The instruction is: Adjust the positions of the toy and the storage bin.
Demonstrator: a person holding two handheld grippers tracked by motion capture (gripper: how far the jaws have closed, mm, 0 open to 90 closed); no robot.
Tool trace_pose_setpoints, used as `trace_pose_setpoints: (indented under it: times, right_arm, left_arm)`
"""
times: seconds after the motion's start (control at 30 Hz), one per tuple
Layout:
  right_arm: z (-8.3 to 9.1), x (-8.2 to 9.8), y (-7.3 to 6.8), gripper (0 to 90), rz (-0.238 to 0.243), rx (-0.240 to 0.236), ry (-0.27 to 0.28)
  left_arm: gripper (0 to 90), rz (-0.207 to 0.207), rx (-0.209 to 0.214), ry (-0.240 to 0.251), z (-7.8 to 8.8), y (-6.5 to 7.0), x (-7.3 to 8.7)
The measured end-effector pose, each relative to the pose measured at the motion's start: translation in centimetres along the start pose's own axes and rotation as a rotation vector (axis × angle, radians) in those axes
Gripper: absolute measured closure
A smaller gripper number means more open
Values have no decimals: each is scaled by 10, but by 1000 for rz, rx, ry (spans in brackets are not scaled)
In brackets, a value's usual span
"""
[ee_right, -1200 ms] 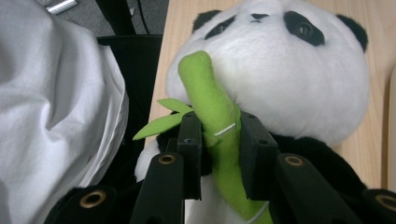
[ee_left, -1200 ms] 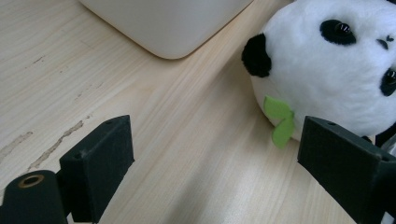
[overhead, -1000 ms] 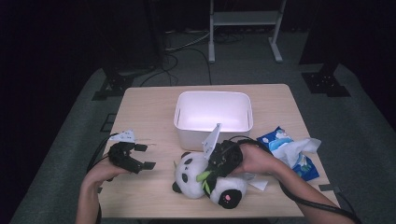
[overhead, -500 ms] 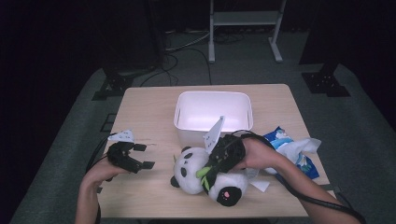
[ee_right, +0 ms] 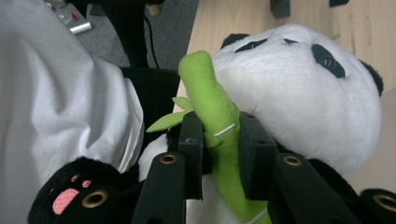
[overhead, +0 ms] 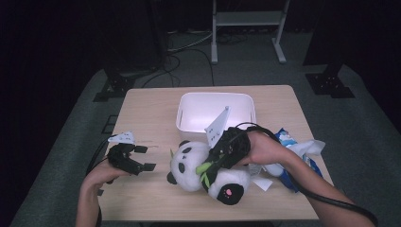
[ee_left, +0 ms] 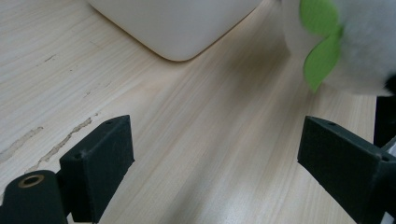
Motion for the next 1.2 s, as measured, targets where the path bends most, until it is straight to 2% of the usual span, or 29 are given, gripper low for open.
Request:
trace_pose_setpoints:
  times: [0.1,0.23,0.63,1.0,1.2]
  right_arm:
    - [8,-4,-1,729,-1,-6,22]
    - [21,-12,-3,728,18,13,29]
    - [53,-26,-1,728,34,65,45]
    - [80,-30,14,728,19,115,52]
    - [89,-30,26,728,1,131,58]
  left_arm:
    - [93,2,-2,0,0,-1,1]
    - [93,6,-1,4,1,-2,1]
    - [93,20,-1,14,4,-5,4]
    - [93,27,-2,15,5,-8,7]
    - [93,37,2,20,5,-11,10]
Point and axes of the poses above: each handheld gripper's, and its own axes: z roughly backward along the jaws, x roughly out of its underside, y roughly to its right, the point moved 1 cm from there along -z, roughly forward along the jaws, and after that the axes turned 3 degrees about -z, right-handed, at the moved point
